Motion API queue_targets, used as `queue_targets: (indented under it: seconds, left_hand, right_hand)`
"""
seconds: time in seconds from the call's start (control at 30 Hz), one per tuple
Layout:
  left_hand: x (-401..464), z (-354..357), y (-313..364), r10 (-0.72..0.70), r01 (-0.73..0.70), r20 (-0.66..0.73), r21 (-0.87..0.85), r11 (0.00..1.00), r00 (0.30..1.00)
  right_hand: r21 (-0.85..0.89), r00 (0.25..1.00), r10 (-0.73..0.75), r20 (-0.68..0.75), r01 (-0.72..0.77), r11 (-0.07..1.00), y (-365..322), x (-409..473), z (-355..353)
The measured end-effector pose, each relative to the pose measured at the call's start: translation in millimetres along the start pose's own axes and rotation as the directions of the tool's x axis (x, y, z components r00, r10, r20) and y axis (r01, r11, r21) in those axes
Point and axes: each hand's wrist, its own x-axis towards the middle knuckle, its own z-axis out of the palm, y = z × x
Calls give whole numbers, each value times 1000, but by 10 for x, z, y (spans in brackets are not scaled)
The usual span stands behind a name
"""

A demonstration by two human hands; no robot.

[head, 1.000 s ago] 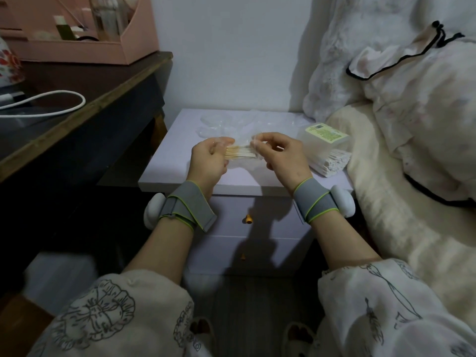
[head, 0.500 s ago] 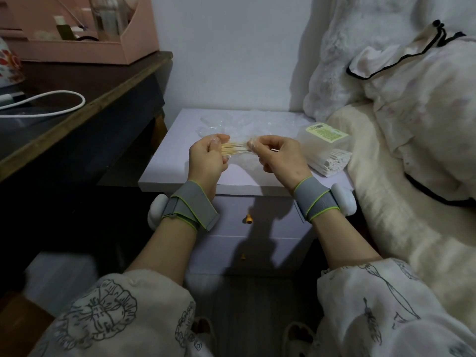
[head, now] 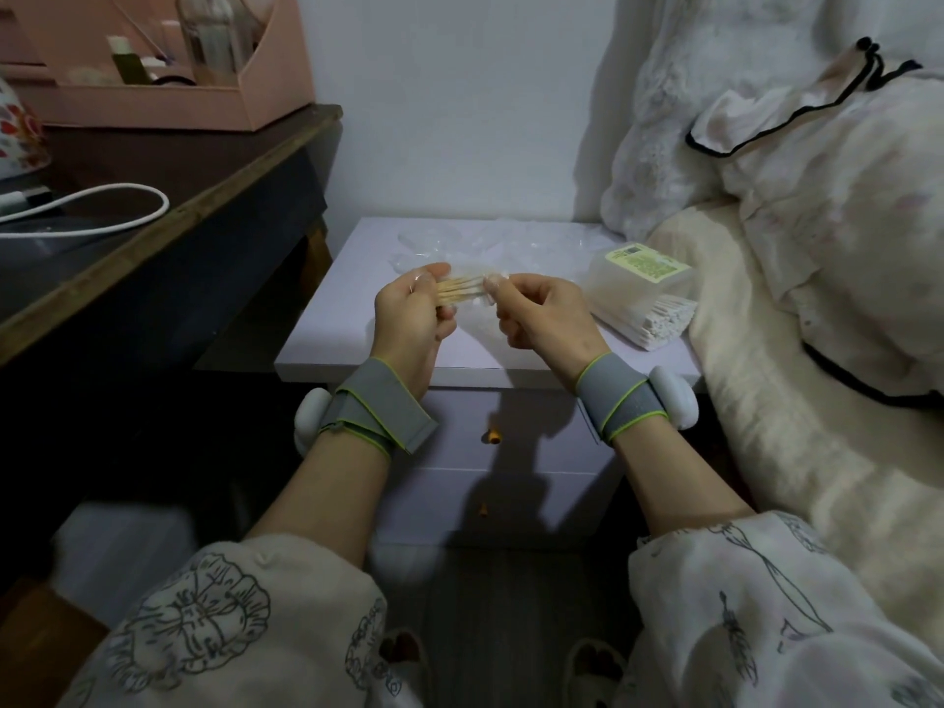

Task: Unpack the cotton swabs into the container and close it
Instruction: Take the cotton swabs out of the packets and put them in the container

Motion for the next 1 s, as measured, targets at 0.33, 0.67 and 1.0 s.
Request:
queue_targets:
  seconds: [0.33, 0.67, 1.0]
  left_hand:
    - [-7, 101, -65, 95, -122, 98, 311, 943, 991]
    - [-41, 210, -10, 63, -99, 218, 158, 982, 974]
    - [60, 129, -9, 37, -38, 5, 105, 994, 999]
  right_hand:
    - [-337, 968, -175, -181, 106, 935, 93, 72, 44]
    - [-384, 900, -199, -389, 38, 923, 64, 148, 25]
    - [-454, 881, -238, -410, 29, 890, 20, 112, -91]
